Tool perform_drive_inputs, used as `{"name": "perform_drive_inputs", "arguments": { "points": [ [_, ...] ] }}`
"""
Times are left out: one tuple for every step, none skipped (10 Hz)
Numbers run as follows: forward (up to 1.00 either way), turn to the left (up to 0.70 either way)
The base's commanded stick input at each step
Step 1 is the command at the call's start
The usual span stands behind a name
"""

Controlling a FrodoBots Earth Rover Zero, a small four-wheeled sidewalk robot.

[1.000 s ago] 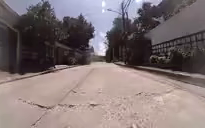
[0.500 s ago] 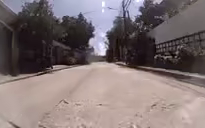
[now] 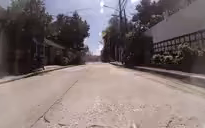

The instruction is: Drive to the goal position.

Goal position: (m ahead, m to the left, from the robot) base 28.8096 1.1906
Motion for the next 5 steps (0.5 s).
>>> {"name": "perform_drive_inputs", "arguments": {
  "points": [
    [1.00,0.00],
    [1.00,0.00],
    [1.00,0.00],
    [1.00,0.00],
    [1.00,0.00]
  ]
}}
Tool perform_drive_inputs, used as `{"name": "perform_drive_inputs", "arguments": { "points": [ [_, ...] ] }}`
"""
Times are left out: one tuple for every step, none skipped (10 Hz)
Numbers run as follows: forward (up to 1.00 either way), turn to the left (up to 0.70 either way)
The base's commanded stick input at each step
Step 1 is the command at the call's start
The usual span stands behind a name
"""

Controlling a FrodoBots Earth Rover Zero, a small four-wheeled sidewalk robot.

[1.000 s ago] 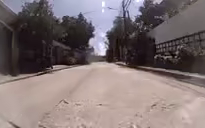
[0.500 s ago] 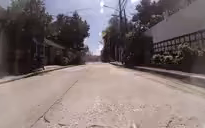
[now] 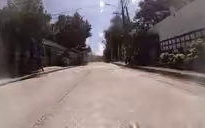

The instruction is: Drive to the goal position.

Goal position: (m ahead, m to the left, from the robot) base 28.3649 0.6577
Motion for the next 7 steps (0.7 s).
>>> {"name": "perform_drive_inputs", "arguments": {
  "points": [
    [1.00,0.00],
    [1.00,0.00],
    [1.00,-0.12],
    [1.00,-0.27],
    [1.00,-0.27],
    [1.00,-0.27],
    [1.00,-0.27]
  ]
}}
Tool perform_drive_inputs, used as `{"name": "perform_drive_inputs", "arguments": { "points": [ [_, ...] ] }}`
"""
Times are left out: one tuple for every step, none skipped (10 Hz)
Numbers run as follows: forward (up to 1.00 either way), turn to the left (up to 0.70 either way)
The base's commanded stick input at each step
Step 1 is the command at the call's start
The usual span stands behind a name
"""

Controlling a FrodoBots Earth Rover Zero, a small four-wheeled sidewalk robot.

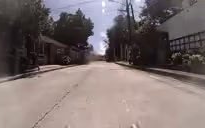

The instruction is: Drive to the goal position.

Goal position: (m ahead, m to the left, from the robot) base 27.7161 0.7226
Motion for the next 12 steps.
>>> {"name": "perform_drive_inputs", "arguments": {
  "points": [
    [1.00,-0.27],
    [1.00,-0.27],
    [1.00,-0.27],
    [1.00,-0.20],
    [1.00,0.00],
    [1.00,0.00],
    [1.00,0.00],
    [1.00,0.00],
    [1.00,0.00],
    [1.00,0.00],
    [1.00,0.00],
    [1.00,0.00]
  ]
}}
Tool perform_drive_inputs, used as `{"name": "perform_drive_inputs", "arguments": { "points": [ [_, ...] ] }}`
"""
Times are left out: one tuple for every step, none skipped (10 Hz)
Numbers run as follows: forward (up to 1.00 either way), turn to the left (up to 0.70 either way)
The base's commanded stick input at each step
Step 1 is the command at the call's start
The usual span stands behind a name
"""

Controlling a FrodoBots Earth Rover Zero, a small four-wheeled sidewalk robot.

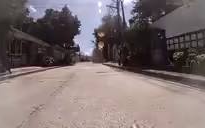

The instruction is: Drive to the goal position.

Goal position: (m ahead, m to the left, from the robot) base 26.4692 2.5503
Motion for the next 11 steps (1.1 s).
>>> {"name": "perform_drive_inputs", "arguments": {
  "points": [
    [1.00,0.00],
    [1.00,0.00],
    [1.00,0.00],
    [1.00,0.00],
    [1.00,0.00],
    [1.00,0.00],
    [1.00,0.00],
    [1.00,0.00],
    [1.00,0.00],
    [1.00,0.00],
    [1.00,0.00]
  ]
}}
